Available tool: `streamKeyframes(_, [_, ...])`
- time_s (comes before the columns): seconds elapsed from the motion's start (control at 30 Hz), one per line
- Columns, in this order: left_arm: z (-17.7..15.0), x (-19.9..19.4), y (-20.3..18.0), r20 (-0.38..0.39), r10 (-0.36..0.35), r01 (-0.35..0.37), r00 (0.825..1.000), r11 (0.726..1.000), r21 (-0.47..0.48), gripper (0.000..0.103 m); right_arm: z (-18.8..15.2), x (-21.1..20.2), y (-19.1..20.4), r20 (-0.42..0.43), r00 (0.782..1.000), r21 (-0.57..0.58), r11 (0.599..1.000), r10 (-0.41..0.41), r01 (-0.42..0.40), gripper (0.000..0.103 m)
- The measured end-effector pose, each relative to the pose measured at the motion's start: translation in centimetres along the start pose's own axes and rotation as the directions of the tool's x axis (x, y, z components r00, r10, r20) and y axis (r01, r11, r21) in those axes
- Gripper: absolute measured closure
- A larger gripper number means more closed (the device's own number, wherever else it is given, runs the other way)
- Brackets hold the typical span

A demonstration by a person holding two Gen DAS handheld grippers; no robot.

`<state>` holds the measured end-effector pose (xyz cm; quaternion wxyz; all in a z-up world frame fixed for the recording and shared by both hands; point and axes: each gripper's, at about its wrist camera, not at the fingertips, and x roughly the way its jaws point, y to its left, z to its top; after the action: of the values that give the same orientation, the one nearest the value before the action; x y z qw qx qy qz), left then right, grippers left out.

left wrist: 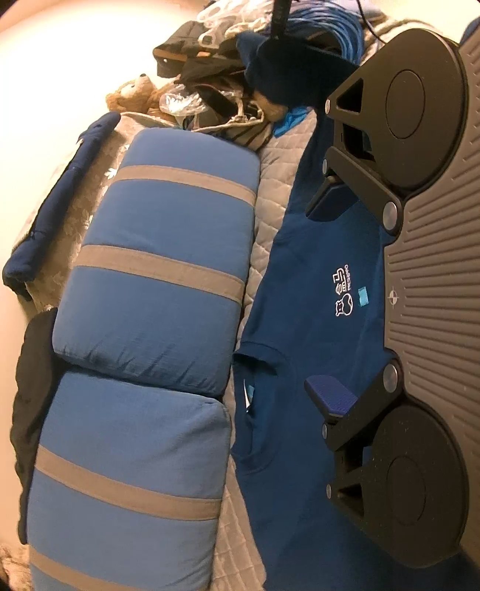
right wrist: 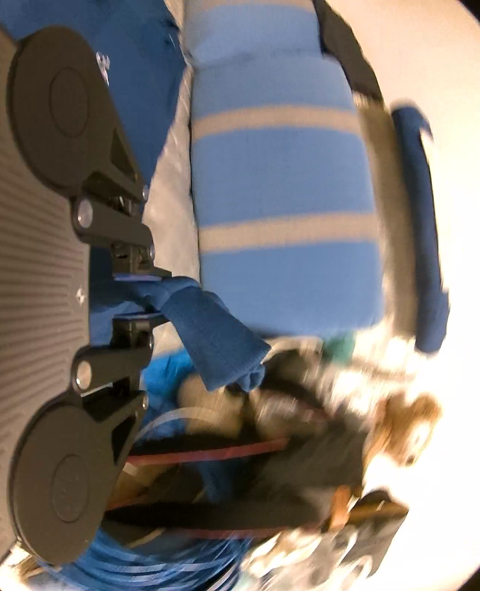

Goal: Fold clothes

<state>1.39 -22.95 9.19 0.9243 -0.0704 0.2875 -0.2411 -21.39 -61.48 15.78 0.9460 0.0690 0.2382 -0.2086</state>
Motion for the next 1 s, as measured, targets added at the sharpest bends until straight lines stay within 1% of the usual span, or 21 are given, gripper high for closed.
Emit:
streamKeyframes(0.1, [0.0, 0.2, 0.5, -0.01, -0.019, 0.019, 1.0, 0.999, -0.043, 0.012, -0.1, -0.2, 3.1, 0.002, 0.998, -0.054, 0.997, 0.06, -0.059, 0.087])
streamKeyframes(0.2, [0.0, 0.3, 0.8, -0.015, -0.023, 0.022, 1.0, 0.997, -0.072, 0.012, -0.4, 0.0, 5.9, -0.01, 0.992, -0.084, 0.989, 0.124, -0.124, 0.087])
streamKeyframes(0.37, [0.1, 0.4, 0.8, -0.019, -0.022, 0.02, 1.0, 0.997, -0.073, 0.012, -1.2, 0.5, 10.0, -0.04, 0.98, -0.136, 0.971, 0.195, -0.199, 0.087])
streamKeyframes(0.47, [0.1, 0.5, 0.7, -0.018, -0.017, 0.016, 1.0, 0.997, -0.075, 0.012, -1.8, 0.5, 12.4, -0.041, 0.976, -0.205, 0.955, 0.212, -0.216, 0.087])
streamKeyframes(0.57, [0.1, 0.5, 0.7, -0.013, -0.008, 0.007, 1.0, 0.997, -0.081, 0.012, -2.6, 0.3, 15.4, -0.027, 0.976, -0.322, 0.922, 0.217, -0.214, 0.087])
streamKeyframes(0.63, [0.2, 0.6, 0.9, -0.012, -0.01, 0.009, 1.0, 0.996, -0.093, 0.012, -3.5, -0.1, 17.6, -0.019, 0.973, -0.422, 0.881, 0.23, -0.217, 0.088])
streamKeyframes(0.73, [0.2, 0.7, 1.3, -0.02, -0.03, 0.027, 0.999, 0.991, -0.128, 0.012, -5.0, -0.4, 20.4, -0.055, 0.958, -0.53, 0.805, 0.281, -0.267, 0.087])
streamKeyframes(0.8, [0.2, 0.7, 1.5, -0.027, -0.043, 0.039, 0.999, 0.988, -0.153, 0.012, -6.3, -0.6, 22.2, -0.098, 0.944, -0.607, 0.732, 0.315, -0.307, 0.087])
streamKeyframes(0.9, [0.3, 0.9, 2.0, -0.041, -0.069, 0.061, 0.997, 0.98, -0.189, 0.012, -8.4, -0.9, 24.6, -0.159, 0.926, -0.713, 0.609, 0.341, -0.347, 0.087])
streamKeyframes(1.0, [0.1, 1.3, 2.6, -0.07, -0.115, 0.094, 0.991, 0.964, -0.25, 0.011, -10.2, -1.3, 25.9, -0.177, 0.924, -0.788, 0.514, 0.339, -0.339, 0.087])
